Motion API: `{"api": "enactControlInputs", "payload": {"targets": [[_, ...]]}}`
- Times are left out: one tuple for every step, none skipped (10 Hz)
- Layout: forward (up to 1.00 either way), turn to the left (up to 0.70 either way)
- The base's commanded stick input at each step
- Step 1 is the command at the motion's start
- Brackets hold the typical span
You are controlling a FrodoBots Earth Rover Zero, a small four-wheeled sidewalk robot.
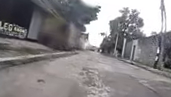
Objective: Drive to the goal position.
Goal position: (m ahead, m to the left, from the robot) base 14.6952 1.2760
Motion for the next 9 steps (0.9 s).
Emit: {"api": "enactControlInputs", "payload": {"targets": [[0.7,-0.01],[0.7,0.0],[0.7,0.0],[0.7,0.0],[0.7,-0.07],[0.7,-0.29],[0.7,-0.35],[0.7,-0.35],[0.7,-0.25]]}}
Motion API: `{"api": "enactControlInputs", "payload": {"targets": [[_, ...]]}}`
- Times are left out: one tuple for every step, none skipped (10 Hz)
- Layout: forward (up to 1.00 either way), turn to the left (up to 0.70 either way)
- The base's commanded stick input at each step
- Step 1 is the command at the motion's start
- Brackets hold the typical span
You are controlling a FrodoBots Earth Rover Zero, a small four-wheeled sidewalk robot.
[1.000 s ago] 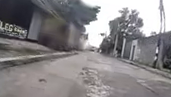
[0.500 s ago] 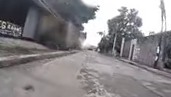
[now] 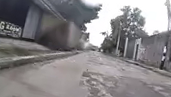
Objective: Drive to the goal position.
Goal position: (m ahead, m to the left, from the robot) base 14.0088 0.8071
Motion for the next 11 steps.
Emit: {"api": "enactControlInputs", "payload": {"targets": [[0.7,-0.08],[0.7,0.0],[0.7,0.0],[0.7,0.0],[0.7,-0.12],[0.7,-0.29],[0.7,-0.35],[0.7,-0.35],[0.7,-0.35],[0.7,-0.24],[0.7,-0.02]]}}
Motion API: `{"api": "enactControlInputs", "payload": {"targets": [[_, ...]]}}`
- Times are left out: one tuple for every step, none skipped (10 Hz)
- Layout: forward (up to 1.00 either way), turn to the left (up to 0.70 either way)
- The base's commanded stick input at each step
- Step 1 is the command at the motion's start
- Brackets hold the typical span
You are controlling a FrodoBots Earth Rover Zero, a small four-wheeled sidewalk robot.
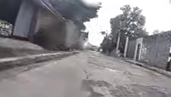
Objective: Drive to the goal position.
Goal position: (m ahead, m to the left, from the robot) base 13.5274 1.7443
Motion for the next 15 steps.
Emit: {"api": "enactControlInputs", "payload": {"targets": [[0.7,0.0],[0.7,0.0],[0.7,0.0],[0.7,0.0],[0.7,0.0],[0.7,-0.18],[0.7,-0.35],[0.7,-0.35],[0.7,-0.21],[0.7,-0.08],[0.7,0.0],[0.7,0.0],[0.7,0.0],[0.7,0.0],[0.7,0.0]]}}
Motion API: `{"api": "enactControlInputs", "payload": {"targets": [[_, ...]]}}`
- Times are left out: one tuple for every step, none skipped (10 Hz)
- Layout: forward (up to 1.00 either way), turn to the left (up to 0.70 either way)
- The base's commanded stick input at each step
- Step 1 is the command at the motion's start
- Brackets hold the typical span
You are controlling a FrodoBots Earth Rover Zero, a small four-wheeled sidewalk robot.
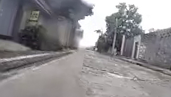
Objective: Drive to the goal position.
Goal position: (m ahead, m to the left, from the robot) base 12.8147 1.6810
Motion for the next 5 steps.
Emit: {"api": "enactControlInputs", "payload": {"targets": [[0.7,-0.01],[0.7,-0.35],[0.7,-0.35],[0.7,-0.35],[0.7,-0.35]]}}
